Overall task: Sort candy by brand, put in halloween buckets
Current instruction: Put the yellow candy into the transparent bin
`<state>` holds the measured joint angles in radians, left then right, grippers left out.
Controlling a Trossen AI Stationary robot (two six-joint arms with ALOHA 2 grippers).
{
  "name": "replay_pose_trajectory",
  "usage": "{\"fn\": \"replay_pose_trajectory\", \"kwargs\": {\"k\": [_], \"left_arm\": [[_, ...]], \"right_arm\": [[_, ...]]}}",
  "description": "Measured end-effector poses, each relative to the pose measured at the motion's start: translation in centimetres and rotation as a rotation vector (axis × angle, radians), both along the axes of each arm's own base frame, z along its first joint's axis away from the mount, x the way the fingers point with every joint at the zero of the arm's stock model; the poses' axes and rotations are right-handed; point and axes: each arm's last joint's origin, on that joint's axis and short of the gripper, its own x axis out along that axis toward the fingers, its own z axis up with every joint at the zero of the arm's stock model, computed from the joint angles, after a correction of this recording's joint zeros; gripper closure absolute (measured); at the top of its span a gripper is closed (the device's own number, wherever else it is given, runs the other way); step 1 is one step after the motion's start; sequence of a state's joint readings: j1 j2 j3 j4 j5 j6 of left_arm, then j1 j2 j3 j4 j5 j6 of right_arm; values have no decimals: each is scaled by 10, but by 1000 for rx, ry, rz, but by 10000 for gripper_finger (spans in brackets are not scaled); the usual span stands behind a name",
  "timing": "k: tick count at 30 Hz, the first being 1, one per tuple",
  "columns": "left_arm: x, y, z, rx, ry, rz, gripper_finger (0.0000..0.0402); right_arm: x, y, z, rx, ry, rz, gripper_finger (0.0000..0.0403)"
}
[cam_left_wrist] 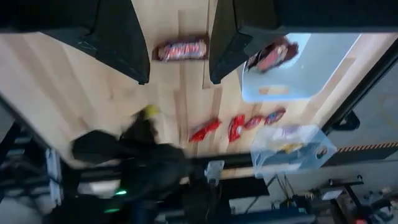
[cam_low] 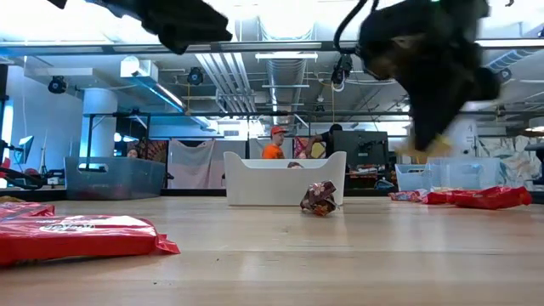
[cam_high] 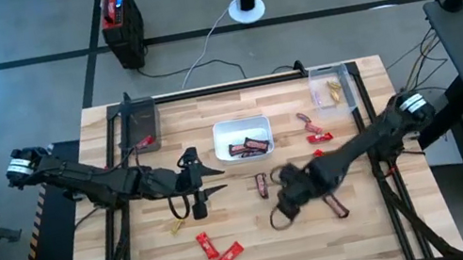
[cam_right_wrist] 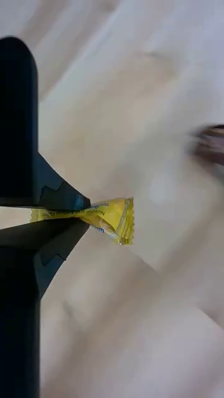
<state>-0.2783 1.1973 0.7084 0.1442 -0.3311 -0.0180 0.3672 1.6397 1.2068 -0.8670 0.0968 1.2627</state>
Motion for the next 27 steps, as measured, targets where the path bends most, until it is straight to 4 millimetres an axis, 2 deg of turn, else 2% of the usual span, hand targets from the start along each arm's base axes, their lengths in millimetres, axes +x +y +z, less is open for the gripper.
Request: {"fn": "replay_pose_trajectory", "kwargs": {"k": [7,13,19,27], "left_arm": [[2,-1,9,-8,-29,-3,251],[3,-1,11,-2,-33,-5,251],[2,-1,10,1,-25,-5,251],[1,-1,5,15,23,-4,251]], "right_arm": [[-11,-78,37,-234,-17,-93,385],[-35,-152,53,-417,110,-264,385],[-60,-221,48,-450,295,-457,385],[-84,-277,22,-421,472,-610,385]]}}
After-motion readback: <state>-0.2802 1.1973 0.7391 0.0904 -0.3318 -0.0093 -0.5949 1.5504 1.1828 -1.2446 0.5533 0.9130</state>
